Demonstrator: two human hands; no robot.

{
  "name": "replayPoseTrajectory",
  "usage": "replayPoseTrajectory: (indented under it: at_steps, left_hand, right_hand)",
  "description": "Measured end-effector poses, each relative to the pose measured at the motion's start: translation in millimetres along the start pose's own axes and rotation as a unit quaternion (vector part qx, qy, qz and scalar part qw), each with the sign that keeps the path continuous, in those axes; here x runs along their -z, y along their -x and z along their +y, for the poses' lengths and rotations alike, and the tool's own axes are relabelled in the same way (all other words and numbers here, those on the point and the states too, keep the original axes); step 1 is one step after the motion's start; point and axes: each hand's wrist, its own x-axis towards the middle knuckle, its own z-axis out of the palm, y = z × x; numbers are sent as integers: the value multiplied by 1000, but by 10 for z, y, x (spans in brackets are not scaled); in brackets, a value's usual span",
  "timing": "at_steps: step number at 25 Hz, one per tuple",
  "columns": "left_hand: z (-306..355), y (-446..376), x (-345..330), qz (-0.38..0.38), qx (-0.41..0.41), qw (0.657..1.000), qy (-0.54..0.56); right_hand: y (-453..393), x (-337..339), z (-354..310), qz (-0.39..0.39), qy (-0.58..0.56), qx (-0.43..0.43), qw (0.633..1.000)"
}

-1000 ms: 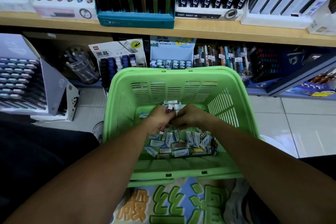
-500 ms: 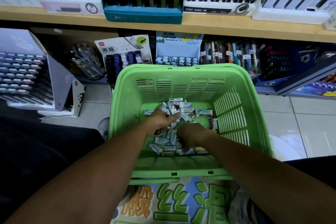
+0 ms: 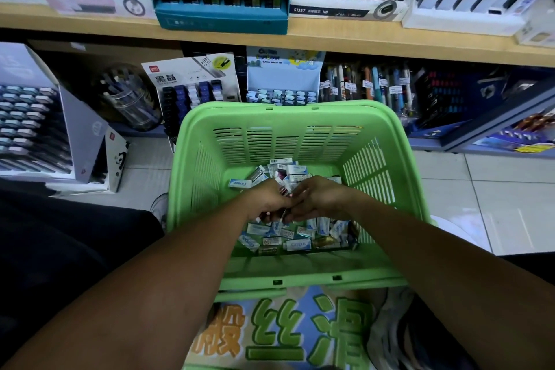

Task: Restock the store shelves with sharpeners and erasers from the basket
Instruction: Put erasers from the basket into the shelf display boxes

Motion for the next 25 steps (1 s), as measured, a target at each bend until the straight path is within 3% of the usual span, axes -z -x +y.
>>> replayPoseTrajectory:
  at_steps: [1, 3, 5, 6, 10, 17, 25]
  left_hand:
    - [-1, -20, -15, 0, 8, 999, -33]
    - [-23, -39, -15, -2, 21, 996, -87]
    - [-20, -29, -21, -25, 26, 991, -128]
    - [-16, -18, -35, -40, 25, 988, -146]
    - [7, 13, -127, -83, 15, 970, -229]
    - [-106, -70, -209, -115, 20, 923, -367]
    - [-276, -138, -173, -95, 12, 881, -463]
  right_hand:
    - [8, 17, 33, 3, 126, -18, 992]
    - [15, 41, 175, -52, 332, -82, 938]
    - [5, 23, 330, -96, 431, -117, 890]
    - [2, 19, 381, -80, 469, -109, 873]
    - [32, 100, 374, 28, 498, -53, 865]
    - [-112, 31, 400, -24, 533, -46, 845]
    - [-149, -155, 430, 10, 574, -4, 819]
